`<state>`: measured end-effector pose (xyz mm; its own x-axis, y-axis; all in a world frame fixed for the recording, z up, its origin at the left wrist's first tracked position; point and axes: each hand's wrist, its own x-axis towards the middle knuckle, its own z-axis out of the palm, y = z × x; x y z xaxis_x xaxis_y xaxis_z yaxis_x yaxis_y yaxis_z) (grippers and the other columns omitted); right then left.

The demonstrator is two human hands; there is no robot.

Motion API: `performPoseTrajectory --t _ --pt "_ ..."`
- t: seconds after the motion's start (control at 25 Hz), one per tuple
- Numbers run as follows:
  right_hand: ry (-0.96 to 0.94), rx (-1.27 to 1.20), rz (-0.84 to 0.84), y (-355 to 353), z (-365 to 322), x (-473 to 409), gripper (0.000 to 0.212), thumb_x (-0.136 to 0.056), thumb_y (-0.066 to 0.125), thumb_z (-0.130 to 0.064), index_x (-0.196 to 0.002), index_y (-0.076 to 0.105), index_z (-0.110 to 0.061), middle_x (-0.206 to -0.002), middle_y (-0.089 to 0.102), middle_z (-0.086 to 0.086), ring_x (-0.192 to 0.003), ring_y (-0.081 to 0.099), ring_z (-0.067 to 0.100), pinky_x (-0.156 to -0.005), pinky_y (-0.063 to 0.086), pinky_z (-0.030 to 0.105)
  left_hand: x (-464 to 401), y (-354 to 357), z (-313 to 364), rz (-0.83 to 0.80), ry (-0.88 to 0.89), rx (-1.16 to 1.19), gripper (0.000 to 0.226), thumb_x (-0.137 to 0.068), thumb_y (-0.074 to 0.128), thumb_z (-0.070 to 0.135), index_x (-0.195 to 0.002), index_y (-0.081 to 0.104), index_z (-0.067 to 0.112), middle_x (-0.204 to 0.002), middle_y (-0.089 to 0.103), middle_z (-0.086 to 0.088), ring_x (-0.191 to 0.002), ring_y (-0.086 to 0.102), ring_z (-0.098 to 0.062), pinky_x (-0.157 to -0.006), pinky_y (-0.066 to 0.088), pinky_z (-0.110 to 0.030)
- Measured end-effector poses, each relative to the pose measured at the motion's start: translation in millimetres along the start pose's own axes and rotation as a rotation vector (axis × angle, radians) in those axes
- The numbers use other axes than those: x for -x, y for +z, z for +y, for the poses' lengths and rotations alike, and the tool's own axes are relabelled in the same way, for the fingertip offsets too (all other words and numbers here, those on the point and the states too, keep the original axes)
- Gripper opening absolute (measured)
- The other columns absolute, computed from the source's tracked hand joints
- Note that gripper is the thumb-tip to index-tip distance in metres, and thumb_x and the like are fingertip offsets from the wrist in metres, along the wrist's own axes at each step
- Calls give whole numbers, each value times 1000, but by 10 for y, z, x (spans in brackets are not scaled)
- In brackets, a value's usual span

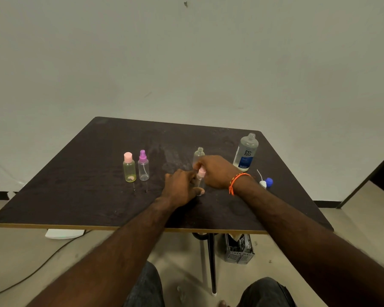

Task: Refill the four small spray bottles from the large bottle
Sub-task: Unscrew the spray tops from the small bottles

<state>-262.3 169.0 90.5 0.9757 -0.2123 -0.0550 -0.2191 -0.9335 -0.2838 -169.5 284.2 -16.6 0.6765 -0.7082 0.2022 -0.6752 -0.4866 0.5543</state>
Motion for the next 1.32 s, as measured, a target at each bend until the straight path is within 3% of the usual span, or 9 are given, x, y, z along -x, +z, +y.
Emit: performPoseTrajectory --t 0.24,0.4,0.48,0.56,0.68,0.92,1.04,1.12,1.32 --pt "139 55 200 43 66 -11 35 -95 55 -44 -107 61 -12 -101 66 9 -89 61 25 -77 49 39 -7 11 21 2 -13 -18 48 -83 79 52 -121 67 26 -113 72 8 -112 61 -15 -101 35 -44" --pt "45 -7 67 50 81 -34 14 -94 54 -17 -106 60 -15 -108 66 9 -92 60 22 -77 46 33 -7 19 -13 -1 -4 -6 41 -81 80 53 -111 68 28 -104 71 10 -107 61 -14 -99 37 -45" --pt "-28 -81 26 -10 68 -28 34 -86 58 -8 -118 62 -18 -117 66 6 -106 61 21 -89 50 34 -6 26 -28 5 0 0 39 -80 80 54 -107 68 28 -99 70 11 -104 62 -14 -98 39 -46" --pt "-28 -63 79 -44 54 -38 48 -85 63 -16 -133 57 -20 -124 64 4 -113 59 21 -96 50 37 -3 19 -15 9 3 1 42 -81 80 53 -112 68 28 -102 71 11 -105 62 -14 -98 38 -45" --pt "56 115 134 -6 63 -56 41 -92 60 -43 -121 61 -14 -111 68 9 -100 63 26 -83 51 37 5 17 6 11 0 -9 45 -83 79 50 -119 67 26 -110 71 9 -110 60 -14 -101 38 -46" --pt "31 79 -18 78 -58 -106 26 -87 57 -10 -112 64 -12 -118 64 12 -103 62 25 -85 52 36 23 13 -2 17 3 0 40 -81 80 49 -113 69 28 -103 73 11 -105 64 -14 -100 40 -47" --pt "25 7 47 90 -76 -77 56 -83 66 -22 -136 51 -13 -137 53 13 -119 56 29 -95 50 38 21 21 -2 12 9 5 33 -81 81 47 -108 71 30 -101 74 13 -104 66 -12 -102 40 -49" --pt "94 91 125 116 -44 -55 61 -90 64 -34 -142 44 -10 -127 60 12 -110 60 29 -87 48 36 32 23 11 11 6 -7 34 -82 80 47 -110 70 30 -101 74 13 -105 65 -12 -102 41 -49" --pt "107 77 161 0 -21 12 20 -93 60 -25 -110 62 -15 -110 68 10 -99 64 30 -77 47 33 51 22 30 34 4 -31 37 -82 80 50 -106 68 26 -100 69 11 -104 61 -14 -96 39 -44"
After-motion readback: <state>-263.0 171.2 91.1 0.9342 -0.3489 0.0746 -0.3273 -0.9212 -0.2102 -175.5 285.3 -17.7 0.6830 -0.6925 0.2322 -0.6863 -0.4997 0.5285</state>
